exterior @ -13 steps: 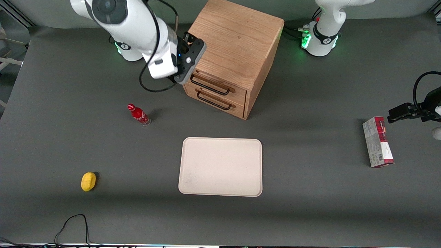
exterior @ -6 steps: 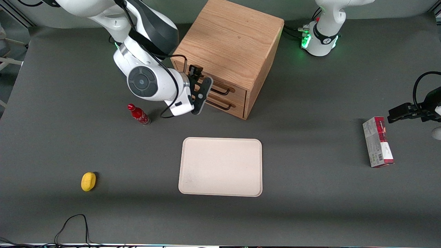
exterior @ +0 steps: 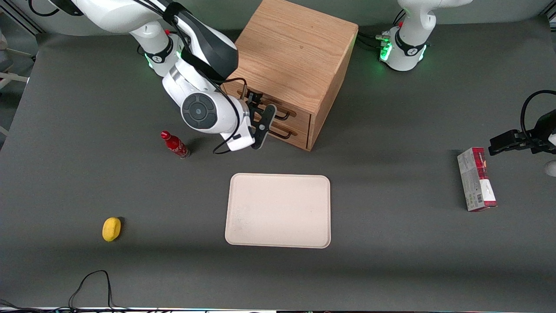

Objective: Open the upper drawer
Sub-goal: 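Hook the right gripper on the upper drawer handle and pull outward, then keep pulling the upper drawer out with the right gripper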

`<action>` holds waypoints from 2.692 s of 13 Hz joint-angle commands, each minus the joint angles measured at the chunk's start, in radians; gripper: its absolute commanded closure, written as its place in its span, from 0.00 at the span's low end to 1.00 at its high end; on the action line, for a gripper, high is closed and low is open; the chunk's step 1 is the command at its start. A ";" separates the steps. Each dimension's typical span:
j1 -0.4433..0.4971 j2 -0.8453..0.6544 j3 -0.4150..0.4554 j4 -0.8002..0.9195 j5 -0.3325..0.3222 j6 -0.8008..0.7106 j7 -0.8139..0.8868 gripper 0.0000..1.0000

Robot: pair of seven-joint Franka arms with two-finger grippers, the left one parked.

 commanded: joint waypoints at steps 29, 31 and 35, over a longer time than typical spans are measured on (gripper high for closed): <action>-0.009 0.217 -0.236 0.436 -0.212 0.068 -0.216 0.00; -0.010 0.237 -0.234 0.433 -0.184 0.067 -0.245 0.00; -0.018 0.270 -0.237 0.431 -0.088 0.061 -0.374 0.00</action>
